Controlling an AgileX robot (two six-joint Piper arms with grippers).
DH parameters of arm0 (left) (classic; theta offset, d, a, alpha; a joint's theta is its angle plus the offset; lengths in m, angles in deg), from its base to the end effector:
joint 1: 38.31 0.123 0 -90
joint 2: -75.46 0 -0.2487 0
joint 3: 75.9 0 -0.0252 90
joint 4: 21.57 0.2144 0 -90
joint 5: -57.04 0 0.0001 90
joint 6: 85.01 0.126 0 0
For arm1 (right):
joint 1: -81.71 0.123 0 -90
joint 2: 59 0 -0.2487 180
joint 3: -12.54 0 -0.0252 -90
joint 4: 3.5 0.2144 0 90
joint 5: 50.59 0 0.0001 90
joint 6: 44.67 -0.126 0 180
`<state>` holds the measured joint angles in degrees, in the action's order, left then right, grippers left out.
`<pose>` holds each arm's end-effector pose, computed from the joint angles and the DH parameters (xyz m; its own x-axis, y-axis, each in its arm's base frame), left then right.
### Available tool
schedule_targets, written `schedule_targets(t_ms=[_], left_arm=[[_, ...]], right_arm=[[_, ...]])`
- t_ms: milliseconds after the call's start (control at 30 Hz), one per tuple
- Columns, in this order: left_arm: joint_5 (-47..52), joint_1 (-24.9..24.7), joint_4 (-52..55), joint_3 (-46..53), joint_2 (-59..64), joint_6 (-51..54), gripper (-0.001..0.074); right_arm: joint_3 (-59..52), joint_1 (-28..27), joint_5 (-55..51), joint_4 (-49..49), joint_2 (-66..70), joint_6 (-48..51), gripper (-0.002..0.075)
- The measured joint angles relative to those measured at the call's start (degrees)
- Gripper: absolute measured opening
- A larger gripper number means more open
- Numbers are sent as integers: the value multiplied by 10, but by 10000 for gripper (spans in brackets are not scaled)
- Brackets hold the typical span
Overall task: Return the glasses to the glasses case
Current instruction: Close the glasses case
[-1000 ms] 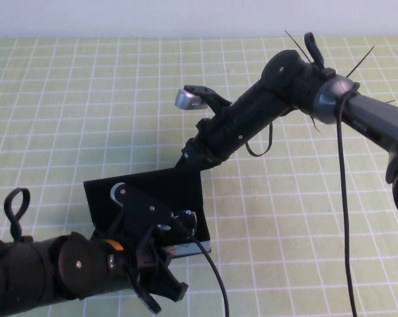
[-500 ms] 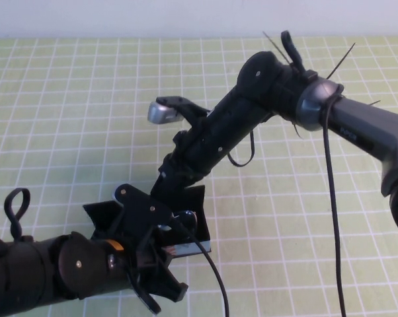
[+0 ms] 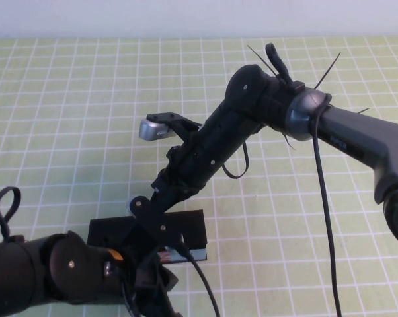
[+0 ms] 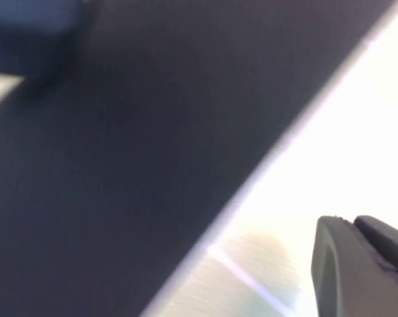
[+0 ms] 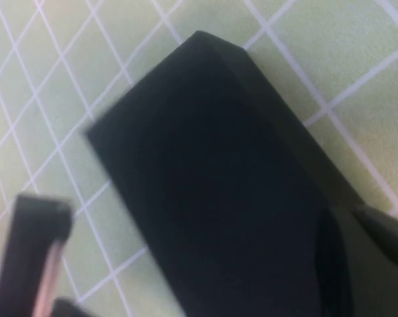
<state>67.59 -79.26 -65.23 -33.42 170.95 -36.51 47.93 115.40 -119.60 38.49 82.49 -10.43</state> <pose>0.1833 -0.1802 0.1250 -0.5555 0.6039 -0.5716 0.7589 0.6492 -0.0515 0.3113 0.3021 0.1461 -0.6326 -0.6862 -0.3591 -0.7425 0.4055 0.5331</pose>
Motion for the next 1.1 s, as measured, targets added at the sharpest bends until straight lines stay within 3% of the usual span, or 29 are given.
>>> schedule_targets(t_ms=[333, 833, 1100], left_arm=[[157, 0, 127, -2, -165, 32, -1], [487, 0, 592, -63, -388, -357, -1], [539, 0, 663, -63, -460, -442, -1]], right_arm=[[-1, 0, -1, -1, -15, -4, -16], [-1, 29, -1, -18, -19, -7, -15], [-1, 40, -2, -28, -8, -14, -16]])
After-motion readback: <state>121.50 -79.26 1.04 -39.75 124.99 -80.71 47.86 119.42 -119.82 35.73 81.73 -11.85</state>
